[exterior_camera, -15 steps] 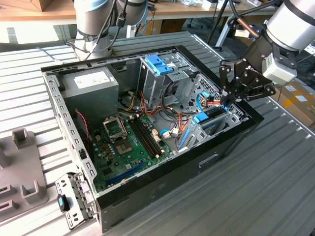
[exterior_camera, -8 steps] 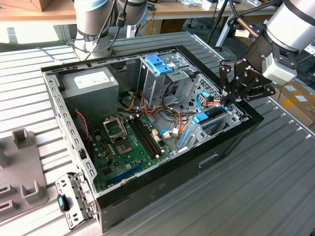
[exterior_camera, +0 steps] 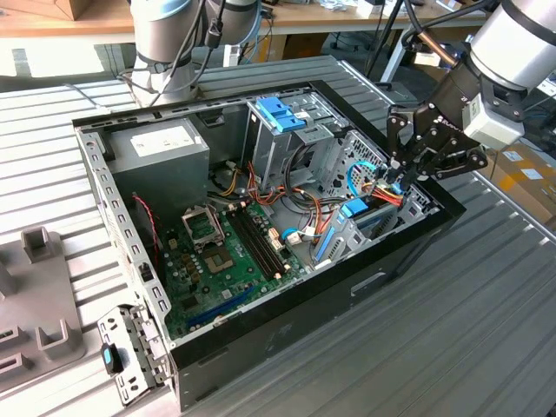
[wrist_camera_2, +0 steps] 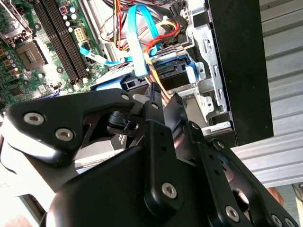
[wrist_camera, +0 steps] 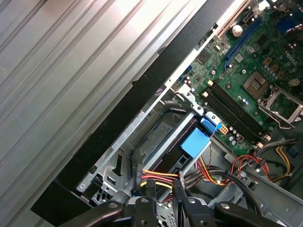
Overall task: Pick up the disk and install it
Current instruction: 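Insert the first disk wire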
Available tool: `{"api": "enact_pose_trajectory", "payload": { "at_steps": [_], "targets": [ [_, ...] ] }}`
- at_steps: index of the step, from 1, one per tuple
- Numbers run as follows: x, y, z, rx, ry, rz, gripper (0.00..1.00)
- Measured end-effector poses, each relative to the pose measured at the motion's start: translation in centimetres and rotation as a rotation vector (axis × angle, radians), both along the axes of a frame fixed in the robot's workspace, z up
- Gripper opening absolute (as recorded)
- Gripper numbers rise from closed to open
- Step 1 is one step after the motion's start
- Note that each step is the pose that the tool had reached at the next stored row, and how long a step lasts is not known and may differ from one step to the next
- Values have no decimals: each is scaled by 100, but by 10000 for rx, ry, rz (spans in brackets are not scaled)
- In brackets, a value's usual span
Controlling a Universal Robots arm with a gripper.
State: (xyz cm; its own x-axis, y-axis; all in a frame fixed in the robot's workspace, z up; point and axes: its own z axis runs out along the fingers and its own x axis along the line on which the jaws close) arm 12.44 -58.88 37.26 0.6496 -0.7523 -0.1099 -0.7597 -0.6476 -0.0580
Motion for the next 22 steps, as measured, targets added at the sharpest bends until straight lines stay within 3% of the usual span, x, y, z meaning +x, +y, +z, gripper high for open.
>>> {"api": "enact_pose_trajectory", "payload": {
  "at_steps": [3, 7, 14, 22],
  "targets": [
    [0, 0, 0, 0, 0, -2, 26],
    [0, 0, 0, 0, 0, -5, 11],
    [0, -29, -1, -1, 0, -32, 11],
    [0, -98, -16, 1, 0, -526, 11]
  ]
}}
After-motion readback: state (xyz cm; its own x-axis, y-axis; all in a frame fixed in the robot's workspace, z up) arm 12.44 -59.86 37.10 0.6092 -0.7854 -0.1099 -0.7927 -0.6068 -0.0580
